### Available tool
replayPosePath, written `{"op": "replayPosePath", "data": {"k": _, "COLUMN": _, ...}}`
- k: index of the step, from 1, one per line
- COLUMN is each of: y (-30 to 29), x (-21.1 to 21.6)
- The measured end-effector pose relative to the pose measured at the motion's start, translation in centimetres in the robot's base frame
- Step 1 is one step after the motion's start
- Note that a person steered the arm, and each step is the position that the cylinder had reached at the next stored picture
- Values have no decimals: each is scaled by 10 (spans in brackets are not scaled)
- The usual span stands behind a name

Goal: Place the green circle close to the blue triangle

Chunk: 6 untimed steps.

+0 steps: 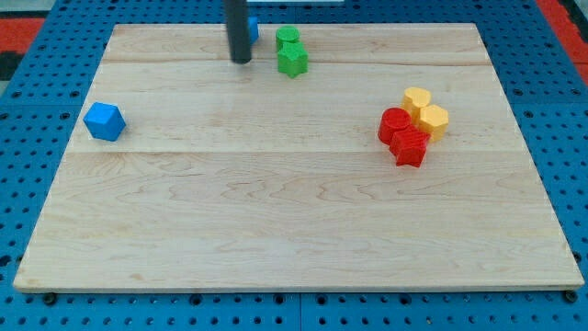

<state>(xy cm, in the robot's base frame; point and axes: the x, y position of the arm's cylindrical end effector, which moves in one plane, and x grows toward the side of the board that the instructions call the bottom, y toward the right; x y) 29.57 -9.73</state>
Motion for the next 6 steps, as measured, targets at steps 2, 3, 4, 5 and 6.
{"op": "replayPosePath", "data": {"k": 2, "y": -35, "x": 32}}
{"op": "replayPosePath", "data": {"k": 3, "y": 31, "x": 33}}
{"op": "replayPosePath", "data": {"k": 4, "y": 118, "x": 13}}
{"op": "replayPosePath", "data": {"k": 5, "y": 169, "x": -12}}
{"op": "replayPosePath", "data": {"k": 6, "y": 107, "x": -64}}
